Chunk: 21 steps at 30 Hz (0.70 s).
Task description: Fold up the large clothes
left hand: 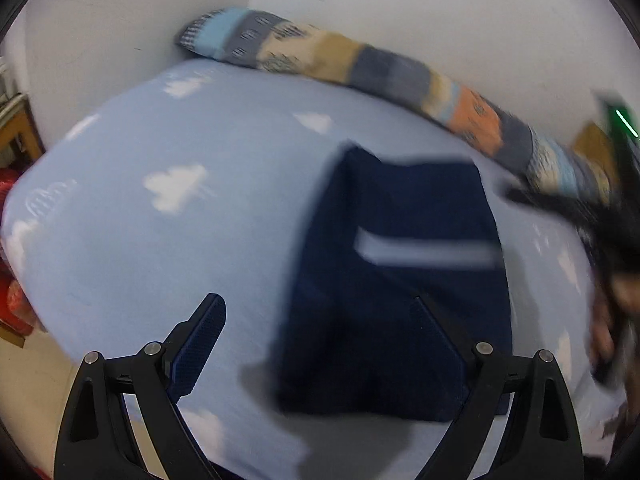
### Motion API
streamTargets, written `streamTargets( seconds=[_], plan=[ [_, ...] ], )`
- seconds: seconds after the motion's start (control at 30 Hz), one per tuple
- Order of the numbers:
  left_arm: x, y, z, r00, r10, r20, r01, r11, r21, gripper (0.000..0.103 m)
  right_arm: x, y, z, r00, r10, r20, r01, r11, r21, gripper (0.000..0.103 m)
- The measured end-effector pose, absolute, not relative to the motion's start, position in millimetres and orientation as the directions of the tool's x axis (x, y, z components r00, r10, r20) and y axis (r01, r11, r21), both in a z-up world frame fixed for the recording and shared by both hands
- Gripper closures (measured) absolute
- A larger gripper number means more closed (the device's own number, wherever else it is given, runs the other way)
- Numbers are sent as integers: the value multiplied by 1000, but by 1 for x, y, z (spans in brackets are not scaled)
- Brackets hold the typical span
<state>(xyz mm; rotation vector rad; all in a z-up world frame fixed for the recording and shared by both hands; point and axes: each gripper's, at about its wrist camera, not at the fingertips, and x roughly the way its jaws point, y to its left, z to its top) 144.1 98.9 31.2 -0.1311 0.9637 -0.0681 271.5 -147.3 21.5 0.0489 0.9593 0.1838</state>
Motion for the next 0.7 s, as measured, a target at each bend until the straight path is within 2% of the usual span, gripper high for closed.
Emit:
streamTargets(
  seconds=[0.07, 0.2, 0.23, 0.27, 0.3, 0.33, 0.4, 0.53, 0.6, 0.7],
  plan=[
    [134, 70, 13, 563, -113, -819, 48, 993, -104, 11, 291, -149, 1, 546, 201, -813, -124, 979, 159, 82],
    [141, 31, -28, 551, 62, -832, 104, 984, 142, 12, 324, -147, -23, 553, 134, -822, -96, 991, 97, 87],
    [145, 33, -35, 538, 83, -839, 82, 985, 150, 12, 335, -152, -36, 524, 110, -844, -66, 994, 88, 92],
    [153, 41, -46, 496, 63, -866, 53, 993, 103, 12, 350, -159, -57, 465, 80, -881, -34, 997, 73, 103],
    [161, 47, -54, 450, 25, -893, 34, 998, 45, 12, 362, -169, -76, 410, 46, -911, 3, 999, 51, 103],
    [166, 50, -58, 431, 3, -902, 30, 999, 18, 11, 369, -183, -98, 363, 72, -929, 38, 995, 91, 103],
    [171, 49, -58, 433, 9, -901, 35, 999, 27, 11, 369, -200, -102, 388, 145, -910, 73, 980, 187, 103],
    [156, 42, -47, 488, 11, -873, 39, 999, 34, 12, 348, -196, -64, 462, 162, -872, 14, 982, 190, 100],
    [144, 42, -36, 528, -7, -849, 51, 998, 23, 12, 323, -190, -43, 499, 142, -855, -28, 989, 148, 90],
    [133, 38, -30, 557, 13, -830, 65, 996, 59, 12, 261, -178, -26, 513, 202, -834, -136, 979, 153, 90]
  ],
)
